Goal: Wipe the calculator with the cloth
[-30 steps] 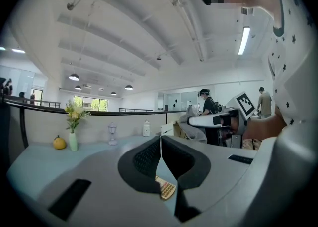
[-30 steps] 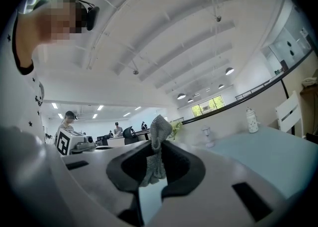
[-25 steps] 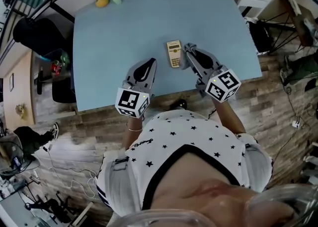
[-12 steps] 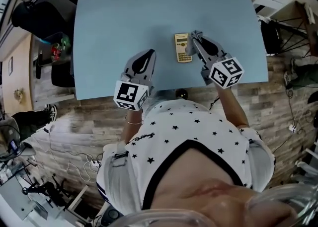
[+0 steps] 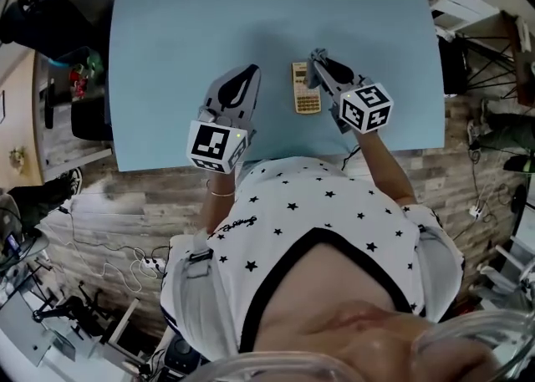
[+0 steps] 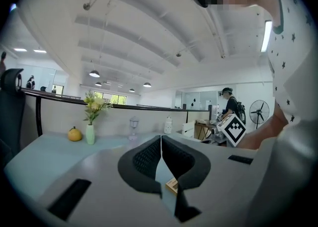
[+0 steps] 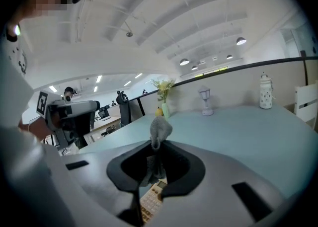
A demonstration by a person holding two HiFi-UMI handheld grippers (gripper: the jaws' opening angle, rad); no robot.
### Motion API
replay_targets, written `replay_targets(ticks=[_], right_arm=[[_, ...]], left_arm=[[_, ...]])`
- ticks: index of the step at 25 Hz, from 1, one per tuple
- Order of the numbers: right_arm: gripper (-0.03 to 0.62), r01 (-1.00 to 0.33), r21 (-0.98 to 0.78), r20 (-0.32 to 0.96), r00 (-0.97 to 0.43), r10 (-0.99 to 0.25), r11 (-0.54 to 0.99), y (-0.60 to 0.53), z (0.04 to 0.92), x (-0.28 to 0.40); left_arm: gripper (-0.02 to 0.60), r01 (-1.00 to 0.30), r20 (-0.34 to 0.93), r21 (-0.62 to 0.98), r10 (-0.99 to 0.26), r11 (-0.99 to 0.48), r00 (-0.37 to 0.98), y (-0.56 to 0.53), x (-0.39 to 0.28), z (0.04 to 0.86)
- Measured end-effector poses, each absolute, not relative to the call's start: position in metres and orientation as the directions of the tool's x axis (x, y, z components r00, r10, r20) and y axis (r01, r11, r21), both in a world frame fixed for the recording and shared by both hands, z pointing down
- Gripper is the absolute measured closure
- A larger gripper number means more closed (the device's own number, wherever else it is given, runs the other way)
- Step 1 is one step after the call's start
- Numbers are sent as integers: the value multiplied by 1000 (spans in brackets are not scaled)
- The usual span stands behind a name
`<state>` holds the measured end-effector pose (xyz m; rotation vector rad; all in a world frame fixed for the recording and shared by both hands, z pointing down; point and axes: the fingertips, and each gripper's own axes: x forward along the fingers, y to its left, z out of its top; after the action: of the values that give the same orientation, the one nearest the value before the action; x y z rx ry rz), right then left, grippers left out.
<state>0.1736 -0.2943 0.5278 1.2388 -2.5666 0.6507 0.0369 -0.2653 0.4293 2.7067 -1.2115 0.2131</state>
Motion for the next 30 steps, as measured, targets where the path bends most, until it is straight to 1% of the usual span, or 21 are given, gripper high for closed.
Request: replay_targets(ticks=[7,17,30], right_arm=[[546,-750,-254,501,-642,-581,610,-304,578,147],[546,-741,-192,615,-602,-509,644,-304,628,127],[546,-774,-199,633,-570,-524,601,-312,636,144]], left_arm=[[551,-788,221,128,-757,-603,615,-274,20,444],[551,-817,236,127,-782,-563,576,-274,1,447],[551,-813,230,129,-781,-567,581,-285,0,446]])
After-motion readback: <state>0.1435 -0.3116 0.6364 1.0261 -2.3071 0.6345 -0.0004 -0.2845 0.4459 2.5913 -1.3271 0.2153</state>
